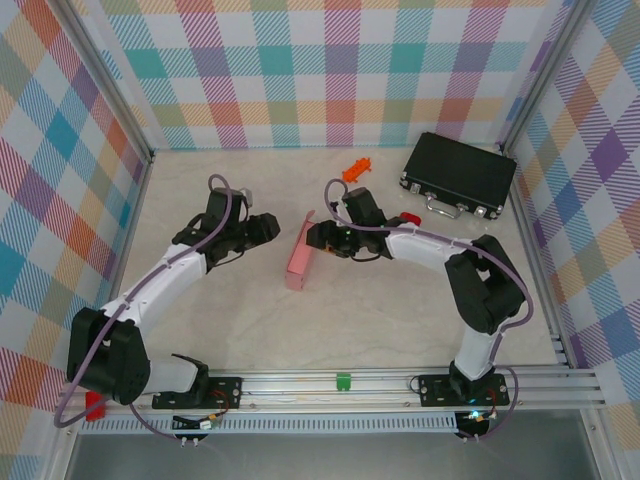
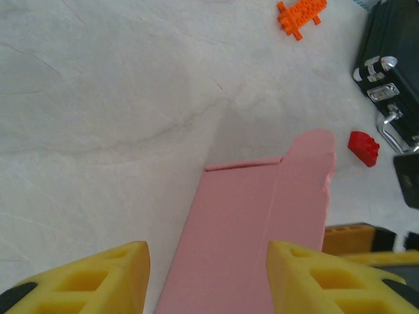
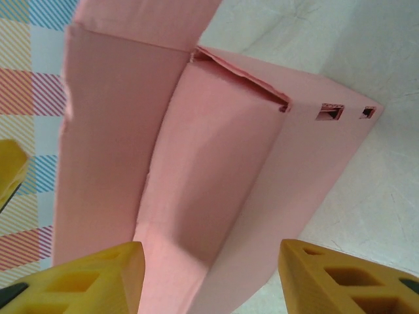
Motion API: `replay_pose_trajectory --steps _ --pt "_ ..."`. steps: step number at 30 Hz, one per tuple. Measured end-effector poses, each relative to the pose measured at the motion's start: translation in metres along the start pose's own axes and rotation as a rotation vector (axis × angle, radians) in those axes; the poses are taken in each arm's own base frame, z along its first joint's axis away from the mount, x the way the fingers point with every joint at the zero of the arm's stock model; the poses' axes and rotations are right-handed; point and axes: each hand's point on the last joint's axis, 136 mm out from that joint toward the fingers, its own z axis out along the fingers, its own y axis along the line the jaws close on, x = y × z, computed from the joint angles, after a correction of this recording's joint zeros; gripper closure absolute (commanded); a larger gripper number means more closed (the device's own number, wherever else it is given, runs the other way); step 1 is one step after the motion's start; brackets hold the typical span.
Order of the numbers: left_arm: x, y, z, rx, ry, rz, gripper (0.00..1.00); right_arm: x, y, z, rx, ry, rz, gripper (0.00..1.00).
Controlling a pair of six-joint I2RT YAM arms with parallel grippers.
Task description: Fold the paper box
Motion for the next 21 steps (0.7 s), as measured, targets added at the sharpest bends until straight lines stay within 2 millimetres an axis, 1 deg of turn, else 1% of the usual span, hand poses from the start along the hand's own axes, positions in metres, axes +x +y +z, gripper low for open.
replay_pose_trajectory --steps 4,13,18,21 --pt "0.004 -0.004 -0.001 0.021 0.017 0.012 0.47 0.005 -0.007 0.007 0.020 0.017 0.020 0.46" --pt "0.022 -0.012 0.000 0.034 0.075 0.087 0.44 0.003 -0.006 0.009 0.035 0.003 0.027 0.50" --pt "0.030 -0.018 -0.002 0.036 0.104 0.141 0.34 0.003 -0.005 0.009 0.033 0.002 0.026 0.51" --pt "0.030 -0.024 -0.003 0.038 0.096 0.175 0.27 0.003 -0.004 0.009 0.031 0.001 0.025 0.49"
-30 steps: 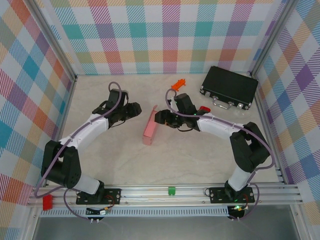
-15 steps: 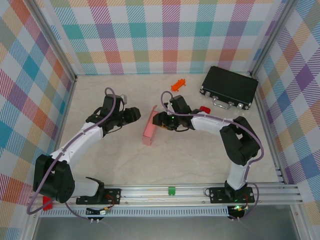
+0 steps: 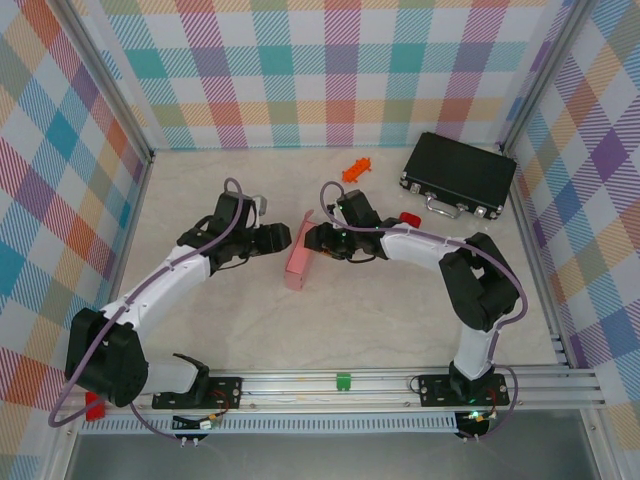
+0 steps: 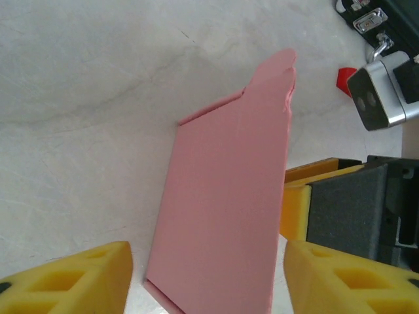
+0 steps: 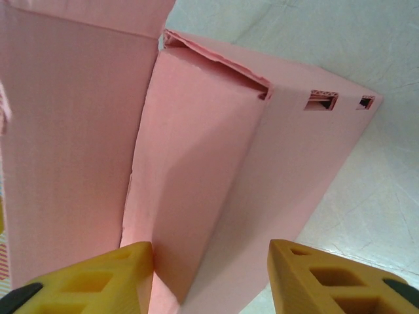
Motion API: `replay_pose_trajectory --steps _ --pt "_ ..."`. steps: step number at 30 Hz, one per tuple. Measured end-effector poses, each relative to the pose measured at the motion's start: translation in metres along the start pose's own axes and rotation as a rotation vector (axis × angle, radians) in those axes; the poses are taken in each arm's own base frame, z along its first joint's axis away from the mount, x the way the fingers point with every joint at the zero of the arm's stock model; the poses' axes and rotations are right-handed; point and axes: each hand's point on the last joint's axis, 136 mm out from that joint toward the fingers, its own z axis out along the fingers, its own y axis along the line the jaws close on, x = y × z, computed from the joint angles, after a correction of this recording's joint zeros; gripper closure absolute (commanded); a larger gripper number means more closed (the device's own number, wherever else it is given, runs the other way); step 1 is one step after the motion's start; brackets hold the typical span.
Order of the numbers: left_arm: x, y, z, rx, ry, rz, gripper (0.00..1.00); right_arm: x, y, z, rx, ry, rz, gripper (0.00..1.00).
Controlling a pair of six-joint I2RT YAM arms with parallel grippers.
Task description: Fold the paper box
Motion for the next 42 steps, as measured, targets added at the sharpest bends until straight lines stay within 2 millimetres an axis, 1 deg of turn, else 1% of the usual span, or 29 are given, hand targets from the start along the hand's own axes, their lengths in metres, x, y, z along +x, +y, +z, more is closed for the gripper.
replay_pose_trajectory --steps 3,5,7,10,12,14,16,20,23,27,30,33,36,38,42 --pt "-0.002 -0.005 -0.001 -0.003 -0.007 0.035 0.21 -0.001 0.001 -0.003 0.004 -0.008 -0.002 0.47" --pt "-0.001 -0.008 -0.003 -0.013 -0.008 0.060 0.14 -0.003 0.003 -0.009 0.015 -0.022 -0.002 0.46" --pt "-0.002 -0.013 -0.004 -0.024 -0.014 0.095 0.08 -0.006 0.006 -0.018 0.023 -0.045 -0.010 0.44" --pt "-0.004 -0.020 -0.004 -0.046 -0.023 0.168 0.00 -0.015 0.012 -0.037 0.030 -0.094 -0.025 0.44" --pt "-0.003 -0.026 -0.001 -0.064 -0.023 0.231 0.00 -0.020 0.010 -0.053 0.037 -0.128 -0.032 0.44" --pt "0.000 -0.030 0.005 -0.085 -0.013 0.292 0.00 -0.024 -0.002 -0.068 0.058 -0.159 -0.022 0.43" --pt "0.002 -0.033 0.012 -0.111 0.006 0.342 0.00 -0.027 -0.021 -0.082 0.090 -0.185 0.002 0.43" --pt "0.005 -0.032 0.030 -0.174 0.049 0.419 0.00 -0.020 -0.067 -0.104 0.167 -0.209 0.075 0.43" --pt "0.009 -0.029 0.043 -0.208 0.079 0.460 0.03 -0.012 -0.095 -0.118 0.213 -0.218 0.125 0.42" --pt "0.016 -0.024 0.055 -0.238 0.128 0.495 0.08 -0.006 -0.110 -0.132 0.233 -0.234 0.149 0.42" --pt "0.019 -0.021 0.063 -0.258 0.163 0.521 0.15 -0.006 -0.114 -0.137 0.236 -0.244 0.158 0.42" --pt "0.021 -0.019 0.070 -0.268 0.191 0.550 0.24 -0.006 -0.116 -0.137 0.238 -0.244 0.163 0.42" --pt "0.023 -0.017 0.073 -0.274 0.209 0.586 0.27 -0.005 -0.116 -0.137 0.234 -0.241 0.164 0.42" --pt "0.023 -0.016 0.073 -0.272 0.214 0.609 0.30 -0.005 -0.116 -0.137 0.233 -0.240 0.165 0.42" --pt "0.025 -0.018 0.074 -0.251 0.226 0.662 0.32 -0.004 -0.115 -0.137 0.228 -0.236 0.164 0.42"
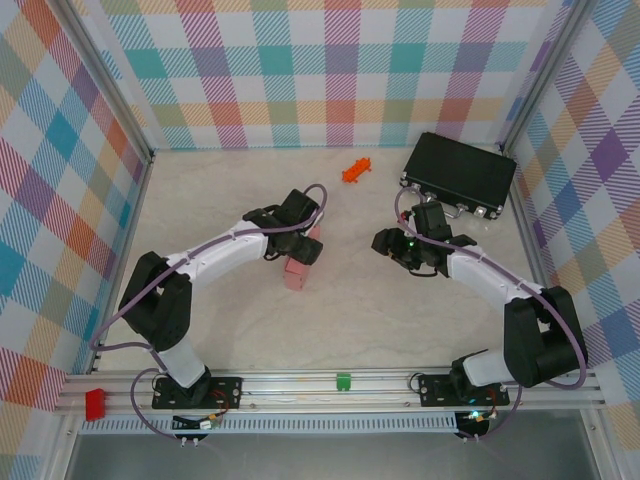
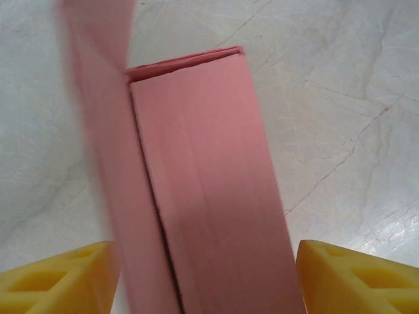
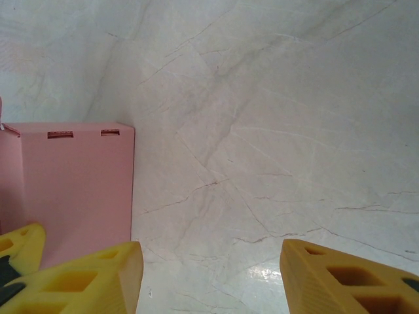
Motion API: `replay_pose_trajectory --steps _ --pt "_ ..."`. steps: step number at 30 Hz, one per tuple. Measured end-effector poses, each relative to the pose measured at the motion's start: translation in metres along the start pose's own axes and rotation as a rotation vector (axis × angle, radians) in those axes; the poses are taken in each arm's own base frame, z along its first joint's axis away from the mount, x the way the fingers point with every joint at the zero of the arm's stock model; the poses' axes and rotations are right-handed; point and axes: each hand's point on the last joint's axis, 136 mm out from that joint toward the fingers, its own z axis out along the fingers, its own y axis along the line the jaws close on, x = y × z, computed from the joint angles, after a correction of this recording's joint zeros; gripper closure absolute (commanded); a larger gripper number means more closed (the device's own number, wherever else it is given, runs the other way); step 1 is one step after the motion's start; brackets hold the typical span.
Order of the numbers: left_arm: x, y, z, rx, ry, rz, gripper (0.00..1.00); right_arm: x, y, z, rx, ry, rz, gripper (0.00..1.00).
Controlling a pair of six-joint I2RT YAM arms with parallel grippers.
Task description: Fold the paper box
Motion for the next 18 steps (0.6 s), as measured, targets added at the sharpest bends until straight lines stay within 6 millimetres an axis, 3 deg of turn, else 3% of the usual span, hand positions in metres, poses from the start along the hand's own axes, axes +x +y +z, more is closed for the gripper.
replay_pose_trajectory --steps 11,18 --pt "0.005 -0.008 0.018 0.040 0.065 0.164 0.42 0.005 -0.007 0.000 0.010 0.011 0.010 0.42" --pt "-0.008 -0.009 0.014 0.102 0.039 0.269 0.41 0.010 -0.010 -0.003 0.010 0.009 0.009 0.41"
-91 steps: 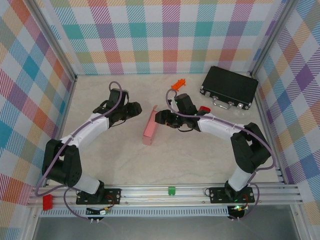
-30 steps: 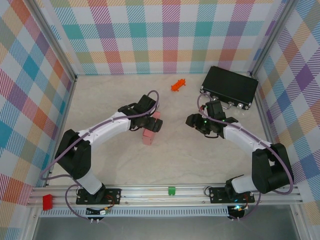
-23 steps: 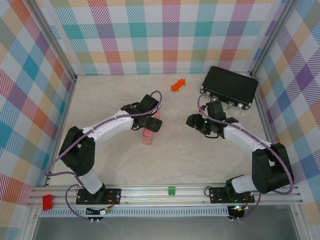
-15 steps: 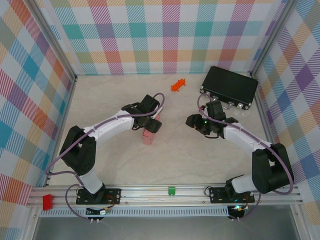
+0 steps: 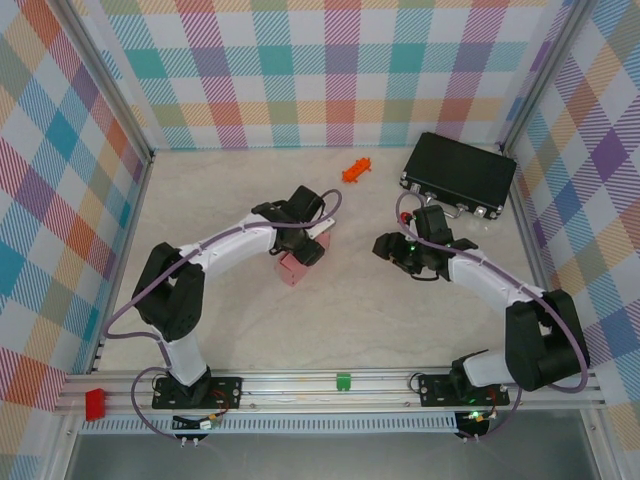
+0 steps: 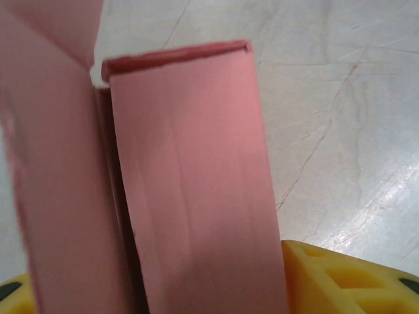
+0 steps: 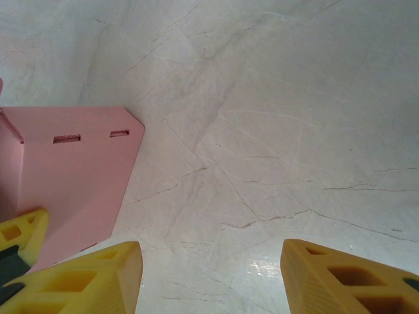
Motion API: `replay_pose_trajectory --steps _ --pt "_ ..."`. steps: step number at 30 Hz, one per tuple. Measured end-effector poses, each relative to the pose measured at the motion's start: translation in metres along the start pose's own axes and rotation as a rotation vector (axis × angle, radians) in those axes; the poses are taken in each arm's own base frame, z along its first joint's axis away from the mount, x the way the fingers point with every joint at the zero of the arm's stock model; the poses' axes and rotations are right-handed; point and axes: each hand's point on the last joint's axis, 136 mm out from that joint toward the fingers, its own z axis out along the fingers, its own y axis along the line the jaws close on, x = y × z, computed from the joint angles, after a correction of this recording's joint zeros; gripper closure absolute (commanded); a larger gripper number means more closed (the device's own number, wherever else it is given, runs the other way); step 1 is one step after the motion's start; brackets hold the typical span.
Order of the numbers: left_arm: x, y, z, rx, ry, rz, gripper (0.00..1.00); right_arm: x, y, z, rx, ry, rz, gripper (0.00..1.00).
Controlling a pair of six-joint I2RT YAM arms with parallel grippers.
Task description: Fold the paper box
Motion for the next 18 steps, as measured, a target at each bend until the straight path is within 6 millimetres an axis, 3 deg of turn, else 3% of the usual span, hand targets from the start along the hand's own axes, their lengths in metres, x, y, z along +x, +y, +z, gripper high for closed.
replay_pose_trajectory --steps 18 --pt "-0.008 -0.020 0.009 0.308 -0.018 0.416 0.43 0.005 -0.010 -0.008 0.019 -0.013 0.010 0.40"
